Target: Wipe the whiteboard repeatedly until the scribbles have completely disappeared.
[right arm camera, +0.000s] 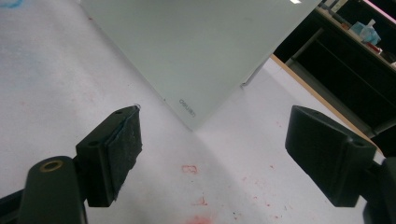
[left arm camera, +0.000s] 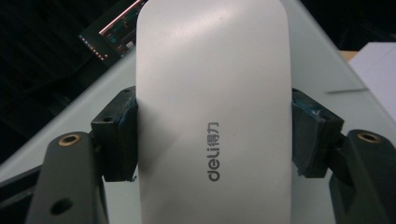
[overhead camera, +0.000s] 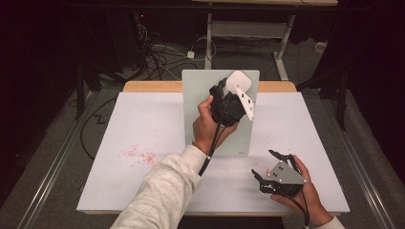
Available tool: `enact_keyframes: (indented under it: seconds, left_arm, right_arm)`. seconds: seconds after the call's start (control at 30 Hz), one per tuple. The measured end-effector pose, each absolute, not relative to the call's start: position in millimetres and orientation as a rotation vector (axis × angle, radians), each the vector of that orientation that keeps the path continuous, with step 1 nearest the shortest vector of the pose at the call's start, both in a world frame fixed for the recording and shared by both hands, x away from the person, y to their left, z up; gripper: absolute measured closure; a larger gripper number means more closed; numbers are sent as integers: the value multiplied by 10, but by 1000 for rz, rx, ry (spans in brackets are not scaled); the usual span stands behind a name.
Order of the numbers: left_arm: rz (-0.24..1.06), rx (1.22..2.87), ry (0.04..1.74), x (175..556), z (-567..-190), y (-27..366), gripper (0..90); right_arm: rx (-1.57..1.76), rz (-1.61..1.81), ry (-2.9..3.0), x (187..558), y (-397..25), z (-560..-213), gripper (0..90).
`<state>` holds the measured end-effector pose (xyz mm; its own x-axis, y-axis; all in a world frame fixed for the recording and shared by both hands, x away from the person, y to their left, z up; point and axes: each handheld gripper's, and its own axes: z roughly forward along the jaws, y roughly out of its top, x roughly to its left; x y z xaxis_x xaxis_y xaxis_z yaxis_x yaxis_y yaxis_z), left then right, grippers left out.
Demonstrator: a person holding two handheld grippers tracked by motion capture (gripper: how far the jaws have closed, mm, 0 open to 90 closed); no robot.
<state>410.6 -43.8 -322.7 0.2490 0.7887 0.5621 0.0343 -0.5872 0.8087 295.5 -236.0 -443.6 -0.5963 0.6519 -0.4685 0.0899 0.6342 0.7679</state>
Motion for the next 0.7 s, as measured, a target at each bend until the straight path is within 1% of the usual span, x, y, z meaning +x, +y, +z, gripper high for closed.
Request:
enact_keyframes:
  seconds: [0.1,0.2,0.27,0.47,0.6,0.7]
  left_arm:
    - [1415,1842,750,4104,-3233,-451,287]
    - [1402,1857,735,4083,-3273,-493,288]
    - [1413,1886,700,4060,-3328,-548,288]
    - [1379,1931,638,3989,-3503,-680,287]
    - [1409,1967,576,3938,-3637,-768,287]
    - [1413,1982,572,3896,-3746,-822,288]
  right_arm:
    - [576,921,2082,2954,-2353,-4436,192]
    - [585,922,2084,2951,-2345,-4443,192]
    - [567,919,2089,2950,-2347,-4441,192]
    - [572,920,2086,2953,-2363,-4439,192]
    - [570,921,2092,2957,-2359,-4457,192]
    - [563,917,2102,2955,-2346,-4478,192]
